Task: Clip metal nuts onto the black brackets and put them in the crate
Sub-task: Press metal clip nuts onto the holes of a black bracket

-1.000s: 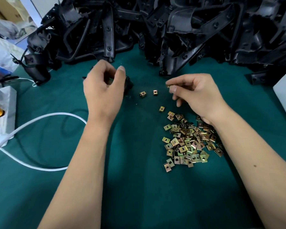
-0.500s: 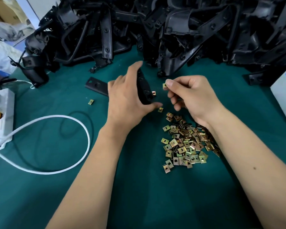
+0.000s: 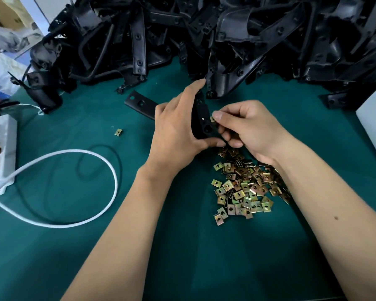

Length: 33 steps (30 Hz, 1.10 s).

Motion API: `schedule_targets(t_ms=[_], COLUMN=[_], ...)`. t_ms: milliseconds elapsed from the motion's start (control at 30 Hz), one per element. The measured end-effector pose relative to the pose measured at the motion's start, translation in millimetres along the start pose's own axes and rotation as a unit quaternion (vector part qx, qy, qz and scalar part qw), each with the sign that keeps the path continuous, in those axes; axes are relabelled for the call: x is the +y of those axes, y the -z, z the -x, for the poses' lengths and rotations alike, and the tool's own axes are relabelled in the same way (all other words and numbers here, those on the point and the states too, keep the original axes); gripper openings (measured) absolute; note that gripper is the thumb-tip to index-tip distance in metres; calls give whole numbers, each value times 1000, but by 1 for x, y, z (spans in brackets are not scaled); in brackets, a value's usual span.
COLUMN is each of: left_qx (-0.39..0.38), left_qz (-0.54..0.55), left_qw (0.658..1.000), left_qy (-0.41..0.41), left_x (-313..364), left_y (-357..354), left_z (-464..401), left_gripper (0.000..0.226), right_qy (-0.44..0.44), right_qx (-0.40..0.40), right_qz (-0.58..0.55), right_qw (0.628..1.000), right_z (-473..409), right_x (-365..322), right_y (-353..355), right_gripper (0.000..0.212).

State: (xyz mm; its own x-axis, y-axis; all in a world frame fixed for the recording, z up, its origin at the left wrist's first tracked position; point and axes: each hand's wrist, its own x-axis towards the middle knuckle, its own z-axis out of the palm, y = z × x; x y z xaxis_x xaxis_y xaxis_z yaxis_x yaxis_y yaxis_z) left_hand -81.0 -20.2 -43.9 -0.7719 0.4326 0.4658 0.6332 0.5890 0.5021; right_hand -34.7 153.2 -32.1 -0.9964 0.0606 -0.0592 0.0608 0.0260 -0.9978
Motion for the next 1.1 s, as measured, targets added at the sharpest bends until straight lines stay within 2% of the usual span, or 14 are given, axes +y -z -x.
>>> schedule_targets(t_ms=[467,633,733,900,1100], left_qx=[-26,-73,-94,-72,-53], left_qz=[-12,65,104,145,125], left_qw=[999,995,990,986,990], left_qy=[14,23,30,43,38], left_x=[0,2,-4,-11,-17], left_y=[-3,3,2,0,0], left_z=[1,4,5,4,4], left_gripper=[124,131,127,122,124], right_qy=[-14,-7,-9,-28,-18], right_qx=[17,63,47,-2,16], right_qz=[6,15,20,56,37], right_qw=[1000,998,999,998,999], right_z=[-1,-3,-3,-2,-2], right_x=[4,3,2,1,0], right_y=[-1,3,8,11,15], right_gripper=[16,19,17,20,15])
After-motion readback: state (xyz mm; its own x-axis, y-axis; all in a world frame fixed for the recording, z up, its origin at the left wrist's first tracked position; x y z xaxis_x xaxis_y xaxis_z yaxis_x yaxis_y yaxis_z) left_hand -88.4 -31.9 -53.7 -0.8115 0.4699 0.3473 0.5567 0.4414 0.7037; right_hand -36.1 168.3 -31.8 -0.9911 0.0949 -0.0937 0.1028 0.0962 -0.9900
